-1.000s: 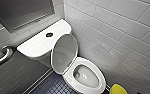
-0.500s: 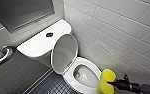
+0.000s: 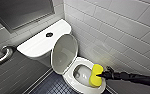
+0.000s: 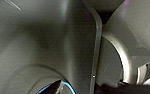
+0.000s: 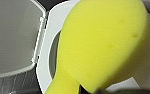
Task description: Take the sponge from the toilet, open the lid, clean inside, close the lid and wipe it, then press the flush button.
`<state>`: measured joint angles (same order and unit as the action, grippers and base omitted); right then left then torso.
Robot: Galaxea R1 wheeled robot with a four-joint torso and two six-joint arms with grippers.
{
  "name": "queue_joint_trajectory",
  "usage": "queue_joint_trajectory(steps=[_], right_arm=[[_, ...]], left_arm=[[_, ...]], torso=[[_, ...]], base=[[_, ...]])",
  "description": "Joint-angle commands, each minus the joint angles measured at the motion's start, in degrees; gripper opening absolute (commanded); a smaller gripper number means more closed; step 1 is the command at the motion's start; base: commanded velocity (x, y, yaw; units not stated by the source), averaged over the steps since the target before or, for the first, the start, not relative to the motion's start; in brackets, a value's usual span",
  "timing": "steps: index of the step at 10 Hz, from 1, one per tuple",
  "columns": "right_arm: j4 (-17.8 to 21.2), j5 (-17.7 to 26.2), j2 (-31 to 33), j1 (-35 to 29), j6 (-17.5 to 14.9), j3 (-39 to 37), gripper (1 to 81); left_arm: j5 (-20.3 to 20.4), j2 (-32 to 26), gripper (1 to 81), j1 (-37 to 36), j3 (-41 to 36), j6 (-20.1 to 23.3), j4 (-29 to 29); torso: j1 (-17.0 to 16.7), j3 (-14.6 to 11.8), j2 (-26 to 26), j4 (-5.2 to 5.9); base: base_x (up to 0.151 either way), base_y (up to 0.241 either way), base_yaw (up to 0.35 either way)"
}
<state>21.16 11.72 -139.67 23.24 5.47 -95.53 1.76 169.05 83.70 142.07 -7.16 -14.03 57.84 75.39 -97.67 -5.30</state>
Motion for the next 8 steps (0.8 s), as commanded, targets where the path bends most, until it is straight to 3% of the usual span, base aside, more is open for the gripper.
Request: queue_joint_trajectory(steps=[1, 3, 6, 8], right_arm=[[-0.8, 12.5, -10.5, -13.3, 0.1, -12.0, 1.0], [-1.9, 12.6, -15.6, -14.2, 0.0, -16.8, 1.0], [-7.6, 12.5, -23.8, -15.4, 0.1, -23.4, 1.0], [-11.7, 7.6, -27.3, -14.4, 0.1, -26.1, 1.0]], left_arm=[[-3.9, 1.0, 81.1, 2.1, -1.1, 0.2, 0.4], [-3.9, 1.0, 81.1, 2.1, -1.1, 0.2, 0.4], [-3.9, 1.0, 81.1, 2.1, -1.1, 0.2, 0.4], [-4.0, 1.0, 81.1, 2.1, -1.1, 0.1, 0.4]], torso=[[0.0, 0.0, 0.0, 0.00], [0.0, 0.0, 0.0, 0.00], [0.0, 0.0, 0.0, 0.00], [0.0, 0.0, 0.0, 0.00]], base=[[0.000, 0.000, 0.000], [0.000, 0.000, 0.000], [0.000, 0.000, 0.000], [0.000, 0.000, 0.000]])
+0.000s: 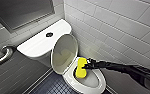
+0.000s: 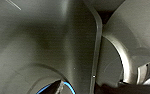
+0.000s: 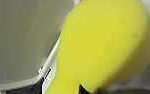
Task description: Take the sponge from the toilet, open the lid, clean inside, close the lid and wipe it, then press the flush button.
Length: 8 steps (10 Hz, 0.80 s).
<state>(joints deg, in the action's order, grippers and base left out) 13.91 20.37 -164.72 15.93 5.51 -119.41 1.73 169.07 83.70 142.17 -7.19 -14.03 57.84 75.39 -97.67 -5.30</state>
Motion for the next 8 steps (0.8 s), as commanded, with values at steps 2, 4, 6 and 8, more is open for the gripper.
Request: queue_joint_trajectory(steps=[2, 4, 6, 8], right_arm=[[-5.6, -3.3, -5.0, -4.9, -0.1, -8.3, 1.0], [-4.9, -7.6, -4.3, -1.4, 0.2, -10.7, 1.0], [-4.9, -9.7, 0.3, 0.6, 3.4, -6.3, 1.0], [-4.7, -12.2, 7.9, 2.1, 4.2, 3.2, 1.0]], left_arm=[[-3.9, 1.0, 81.1, 2.1, -1.2, 0.2, 0.5], [-4.2, 1.0, 81.1, 2.1, -1.2, 0.2, 0.6], [-4.4, 1.0, 81.1, 2.1, -1.2, 0.2, 0.5], [-4.4, 1.1, 81.1, 2.1, -1.2, 0.2, 0.5]], torso=[[0.0, 0.0, 0.0, 0.00], [0.0, 0.0, 0.0, 0.00], [0.0, 0.0, 0.0, 0.00], [0.0, 0.0, 0.0, 0.00]], base=[[0.000, 0.000, 0.000], [0.000, 0.000, 0.000], [0.000, 0.000, 0.000], [0.000, 0.000, 0.000]])
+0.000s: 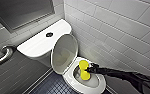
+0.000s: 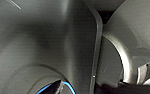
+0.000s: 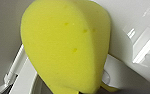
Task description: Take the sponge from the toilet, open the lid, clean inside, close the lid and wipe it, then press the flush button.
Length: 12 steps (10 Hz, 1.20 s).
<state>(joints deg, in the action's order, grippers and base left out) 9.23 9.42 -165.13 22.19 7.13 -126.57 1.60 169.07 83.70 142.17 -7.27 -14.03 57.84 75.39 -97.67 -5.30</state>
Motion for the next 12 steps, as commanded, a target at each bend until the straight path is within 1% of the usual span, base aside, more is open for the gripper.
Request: queue_joint_trajectory(steps=[1, 4, 5, 8, 12], right_arm=[[1.2, -2.2, 12.1, -3.6, 2.6, 14.5, 1.0], [3.4, -3.8, 19.4, -3.0, 2.6, 22.9, 1.0], [4.2, -4.8, 20.9, -2.2, 2.6, 24.4, 1.0], [5.6, -7.7, 25.8, 2.7, 2.6, 28.8, 1.0], [6.4, -12.4, 33.9, 8.2, 2.6, 38.1, 1.0]], left_arm=[[-4.2, 1.1, 81.1, 2.1, -1.1, 0.3, 0.5], [-3.9, 1.1, 81.1, 2.1, -1.1, 0.3, 0.5], [-3.9, 1.1, 81.1, 2.1, -1.1, 0.3, 0.5], [-3.8, 1.1, 81.1, 2.2, -1.1, 0.3, 0.5], [-3.8, 1.0, 81.1, 2.2, -1.1, 0.4, 0.4]], torso=[[0.0, 0.0, 0.0, 0.00], [0.0, 0.0, 0.0, 0.00], [0.0, 0.0, 0.0, 0.00], [0.0, 0.0, 0.0, 0.00], [0.0, 0.0, 0.0, 0.00]], base=[[0.000, 0.000, 0.000], [0.000, 0.000, 0.000], [0.000, 0.000, 0.000], [0.000, 0.000, 0.000], [0.000, 0.000, 0.000]])
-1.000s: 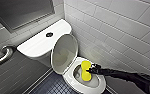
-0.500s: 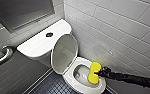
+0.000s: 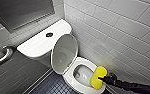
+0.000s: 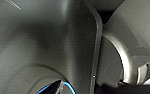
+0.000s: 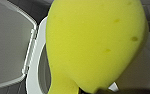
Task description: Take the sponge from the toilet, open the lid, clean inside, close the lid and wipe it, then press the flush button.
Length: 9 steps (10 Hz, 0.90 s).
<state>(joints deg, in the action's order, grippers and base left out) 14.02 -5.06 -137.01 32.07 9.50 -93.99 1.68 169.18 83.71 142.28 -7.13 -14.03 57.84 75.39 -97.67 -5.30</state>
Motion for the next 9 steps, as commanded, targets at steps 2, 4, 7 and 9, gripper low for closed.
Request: queue_joint_trajectory(steps=[2, 4, 7, 9], right_arm=[[2.4, -0.3, 9.9, 1.0, 0.2, 9.9, 1.0], [2.2, -3.6, 12.5, 4.9, 0.1, 13.1, 1.0], [1.9, -5.5, 14.0, 10.1, 0.0, 15.5, 1.0], [2.0, -5.8, 16.3, 15.6, 0.0, 17.8, 1.0]], left_arm=[[-3.8, 0.9, 81.1, 2.2, -1.2, 0.3, 0.4], [-3.8, 0.9, 81.1, 2.2, -1.2, 0.3, 0.5], [-3.8, 0.9, 81.1, 2.2, -1.2, 0.2, 0.6], [-3.7, 0.9, 81.1, 2.2, -1.2, 0.2, 0.6]], torso=[[0.0, 0.0, 0.0, 0.00], [0.0, 0.0, 0.0, 0.00], [0.0, 0.0, 0.0, 0.00], [0.0, 0.0, 0.0, 0.00]], base=[[0.000, 0.000, 0.000], [0.000, 0.000, 0.000], [0.000, 0.000, 0.000], [0.000, 0.000, 0.000]])
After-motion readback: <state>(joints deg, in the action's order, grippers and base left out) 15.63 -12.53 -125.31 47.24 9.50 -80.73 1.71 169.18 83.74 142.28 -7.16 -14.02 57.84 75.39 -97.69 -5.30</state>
